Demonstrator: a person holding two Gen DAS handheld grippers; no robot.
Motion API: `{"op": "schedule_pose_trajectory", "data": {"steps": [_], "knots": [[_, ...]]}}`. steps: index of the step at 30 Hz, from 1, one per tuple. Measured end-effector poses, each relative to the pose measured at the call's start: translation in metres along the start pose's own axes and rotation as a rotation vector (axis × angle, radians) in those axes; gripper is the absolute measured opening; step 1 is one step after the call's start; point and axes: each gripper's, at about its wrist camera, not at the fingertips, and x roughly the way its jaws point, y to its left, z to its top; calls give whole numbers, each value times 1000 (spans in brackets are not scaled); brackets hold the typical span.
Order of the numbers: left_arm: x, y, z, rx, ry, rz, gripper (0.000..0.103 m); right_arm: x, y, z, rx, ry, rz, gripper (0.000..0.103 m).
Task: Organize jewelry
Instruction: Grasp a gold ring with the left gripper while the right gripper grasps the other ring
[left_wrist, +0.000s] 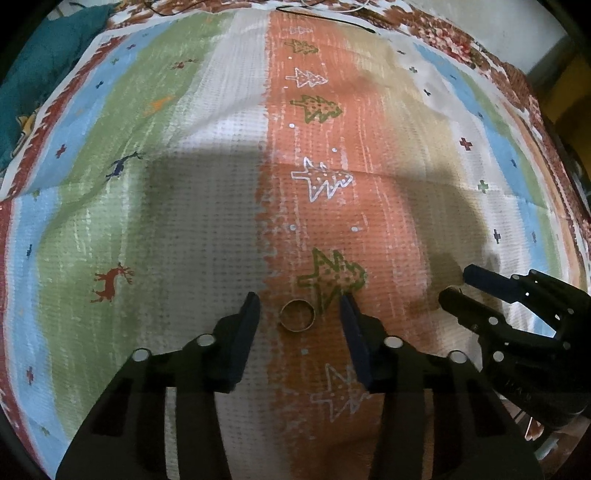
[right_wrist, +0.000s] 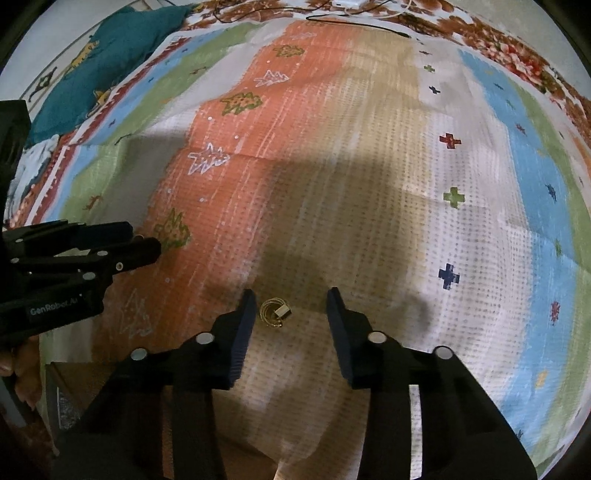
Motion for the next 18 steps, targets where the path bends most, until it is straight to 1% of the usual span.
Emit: {"op": "schedule_pose_trajectory", "data": {"steps": [2, 4, 6, 9, 18], "knots": [[0, 2, 0, -7, 1, 3, 34, 0, 0, 0, 3, 2, 5, 29], [-1, 4, -1, -11, 1, 7, 31, 1, 0, 0, 9, 7, 7, 26], [-1, 5, -1, -11, -1, 11, 28, 1, 1, -1, 9, 11, 10, 19], [-1, 5, -1, -9, -1, 11, 20, 1, 1, -1, 9, 12, 12, 19], [-3, 8, -1, -11, -2, -1, 20, 0, 0, -1, 12, 11, 15, 19]]}}
